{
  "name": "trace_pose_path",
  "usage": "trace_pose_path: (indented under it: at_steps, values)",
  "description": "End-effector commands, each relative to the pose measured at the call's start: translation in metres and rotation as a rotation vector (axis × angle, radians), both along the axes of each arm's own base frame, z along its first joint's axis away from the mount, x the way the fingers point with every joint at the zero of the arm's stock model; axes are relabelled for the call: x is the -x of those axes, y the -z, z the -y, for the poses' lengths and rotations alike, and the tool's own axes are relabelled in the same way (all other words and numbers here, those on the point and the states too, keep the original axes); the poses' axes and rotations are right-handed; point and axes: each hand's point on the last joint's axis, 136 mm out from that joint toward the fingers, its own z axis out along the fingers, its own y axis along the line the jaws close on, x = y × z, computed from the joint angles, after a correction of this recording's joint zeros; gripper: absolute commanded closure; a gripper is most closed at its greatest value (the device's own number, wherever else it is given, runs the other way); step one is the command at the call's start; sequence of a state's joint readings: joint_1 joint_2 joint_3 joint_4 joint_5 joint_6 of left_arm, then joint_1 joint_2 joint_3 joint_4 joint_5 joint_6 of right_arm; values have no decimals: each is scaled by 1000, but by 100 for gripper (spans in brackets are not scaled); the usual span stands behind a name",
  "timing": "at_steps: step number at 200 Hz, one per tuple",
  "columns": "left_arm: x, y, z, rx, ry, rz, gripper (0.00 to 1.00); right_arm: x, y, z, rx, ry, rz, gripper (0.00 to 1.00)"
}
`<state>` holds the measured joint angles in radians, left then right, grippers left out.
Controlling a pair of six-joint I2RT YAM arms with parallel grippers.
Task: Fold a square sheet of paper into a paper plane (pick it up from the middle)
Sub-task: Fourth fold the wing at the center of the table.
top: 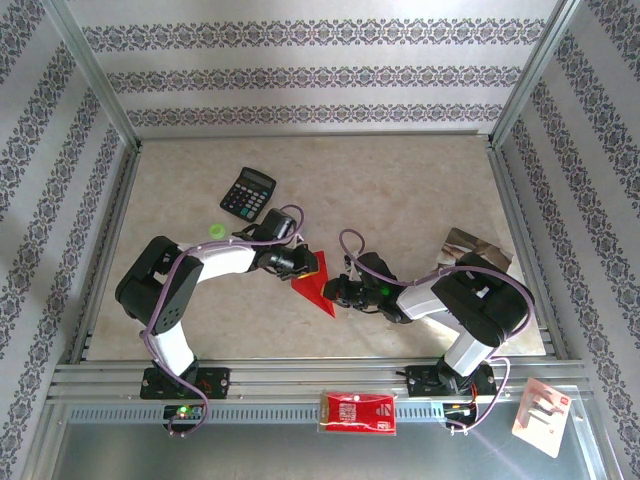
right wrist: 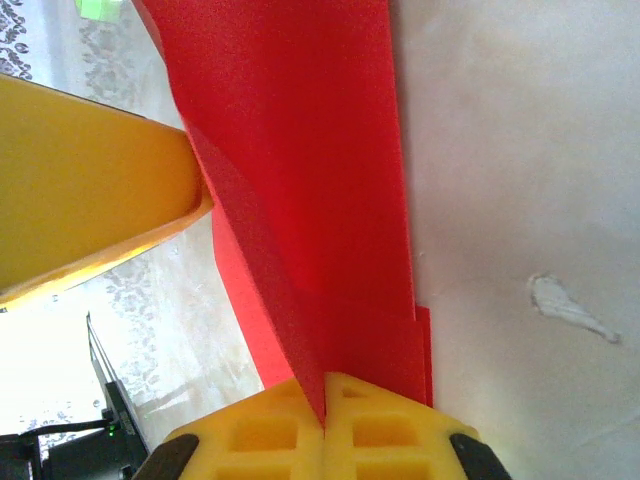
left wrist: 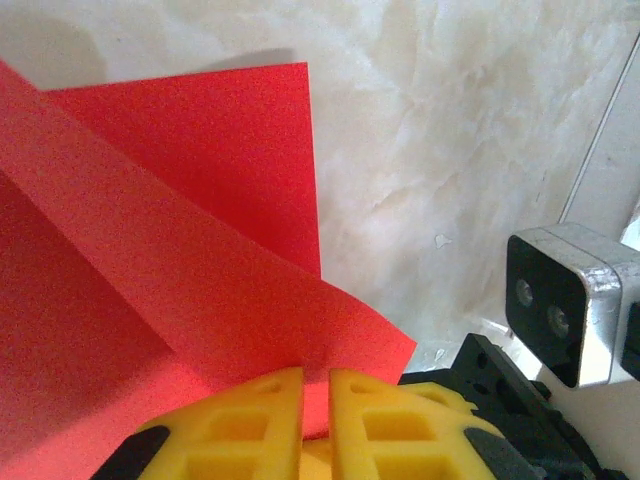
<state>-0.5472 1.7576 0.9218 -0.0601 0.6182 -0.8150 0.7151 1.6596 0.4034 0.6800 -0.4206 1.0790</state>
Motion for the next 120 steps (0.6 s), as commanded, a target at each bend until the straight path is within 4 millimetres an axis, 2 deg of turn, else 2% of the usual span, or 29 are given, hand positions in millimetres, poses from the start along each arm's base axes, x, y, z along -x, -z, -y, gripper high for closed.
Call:
trace_pose_path:
  at_steps: [1,71,120]
  values:
    - [-9,-9,3,38,5,28,85,3,14,7,30,16,-35,100]
    - [-17,2,4,25,4,15,85,2,15,7,33,17,-37,100]
    - [-21,9,-3,13,-18,4,85,3,16,7,33,16,-39,100]
